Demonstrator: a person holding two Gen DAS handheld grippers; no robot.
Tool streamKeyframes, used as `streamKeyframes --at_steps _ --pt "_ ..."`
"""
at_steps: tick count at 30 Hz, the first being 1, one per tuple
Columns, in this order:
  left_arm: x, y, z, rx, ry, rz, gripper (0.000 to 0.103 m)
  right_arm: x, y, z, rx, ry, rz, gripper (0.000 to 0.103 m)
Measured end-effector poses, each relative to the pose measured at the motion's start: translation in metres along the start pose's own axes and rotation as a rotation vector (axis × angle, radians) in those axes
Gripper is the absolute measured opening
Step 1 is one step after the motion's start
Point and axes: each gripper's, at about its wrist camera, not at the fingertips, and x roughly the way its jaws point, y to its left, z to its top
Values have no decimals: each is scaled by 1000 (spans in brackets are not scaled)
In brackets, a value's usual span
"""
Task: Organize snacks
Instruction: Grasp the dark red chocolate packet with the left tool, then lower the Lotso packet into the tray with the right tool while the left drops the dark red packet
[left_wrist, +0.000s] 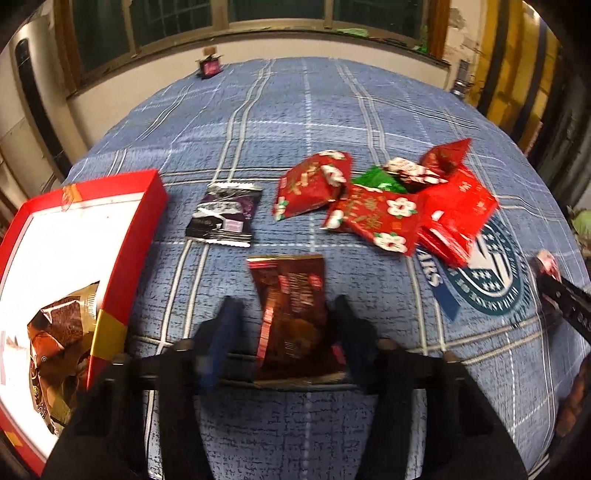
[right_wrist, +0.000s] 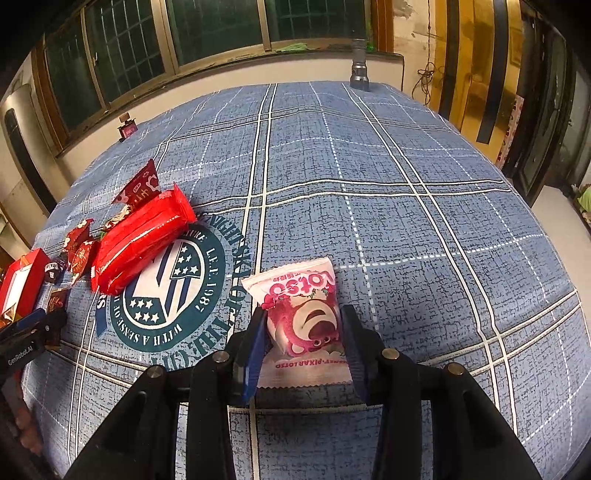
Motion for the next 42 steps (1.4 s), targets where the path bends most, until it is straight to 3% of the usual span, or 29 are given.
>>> streamKeyframes --at_steps 12,20,24,27,29,42 --pt "-22 -4 -28 70 27 -133 34 -2 12 -3 -42 15 -43 40" --pt "-45 -12 -58 122 36 -194 34 -12 29 -12 -26 79 148 40" --pt "-54 -13 -63 129 19 -187 34 -16 43 -18 -15 122 257 40" --pt "-56 -9 -64 110 40 -243 34 -18 58 -22 -22 149 330 39" --pt "-58 -7 -65 111 31 -236 34 -19 69 -27 -19 174 390 39" --pt "-81 26 -69 73 -22 -256 34 -32 146 -43 -163 207 449 39"
